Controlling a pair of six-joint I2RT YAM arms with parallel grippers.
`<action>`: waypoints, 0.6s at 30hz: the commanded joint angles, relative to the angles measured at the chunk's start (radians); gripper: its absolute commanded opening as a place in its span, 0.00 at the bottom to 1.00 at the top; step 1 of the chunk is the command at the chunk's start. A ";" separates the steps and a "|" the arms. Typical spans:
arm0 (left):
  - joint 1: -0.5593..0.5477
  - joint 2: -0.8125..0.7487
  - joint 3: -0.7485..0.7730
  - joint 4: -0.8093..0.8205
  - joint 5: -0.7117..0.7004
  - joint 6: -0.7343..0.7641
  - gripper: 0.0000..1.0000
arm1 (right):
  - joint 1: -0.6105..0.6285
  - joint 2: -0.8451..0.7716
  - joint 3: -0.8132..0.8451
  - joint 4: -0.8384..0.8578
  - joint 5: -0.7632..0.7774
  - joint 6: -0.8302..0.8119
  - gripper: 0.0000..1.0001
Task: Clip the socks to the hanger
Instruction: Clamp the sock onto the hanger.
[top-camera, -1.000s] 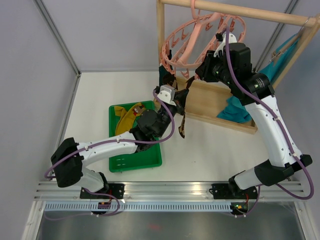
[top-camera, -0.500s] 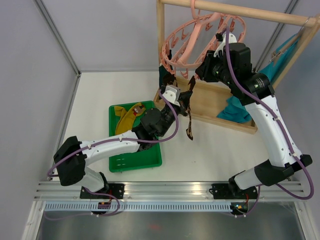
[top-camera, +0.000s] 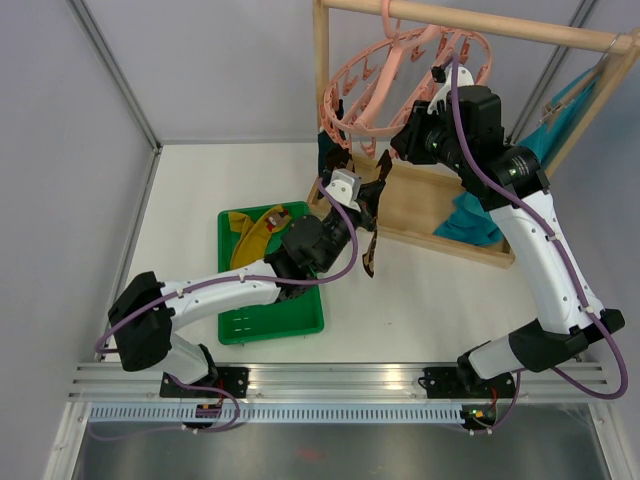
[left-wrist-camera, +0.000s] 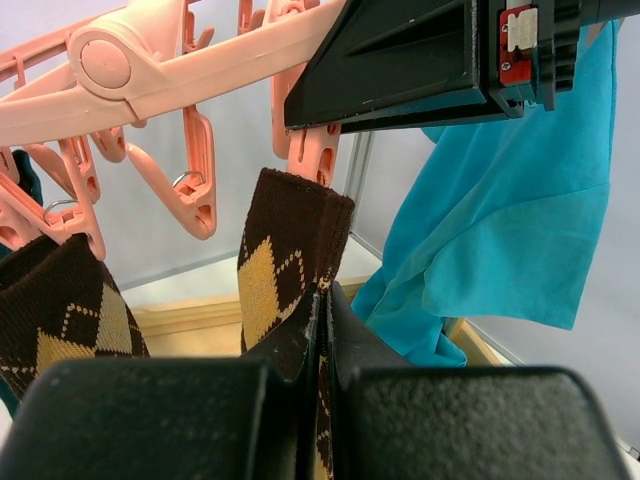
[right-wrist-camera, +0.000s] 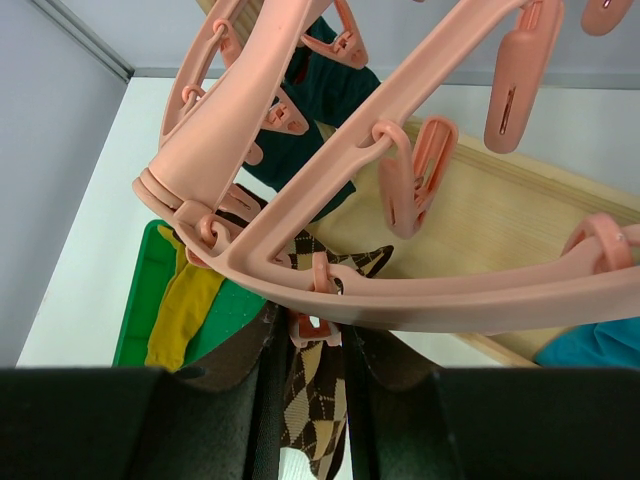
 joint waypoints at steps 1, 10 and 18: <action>0.004 -0.002 -0.004 0.044 -0.015 0.011 0.02 | -0.004 0.000 0.053 0.083 0.038 0.019 0.00; 0.003 -0.002 -0.051 0.109 -0.055 0.006 0.02 | -0.004 0.003 0.054 0.085 0.041 0.022 0.00; 0.001 0.009 -0.042 0.152 -0.057 0.020 0.02 | -0.003 0.010 0.050 0.080 0.040 0.024 0.00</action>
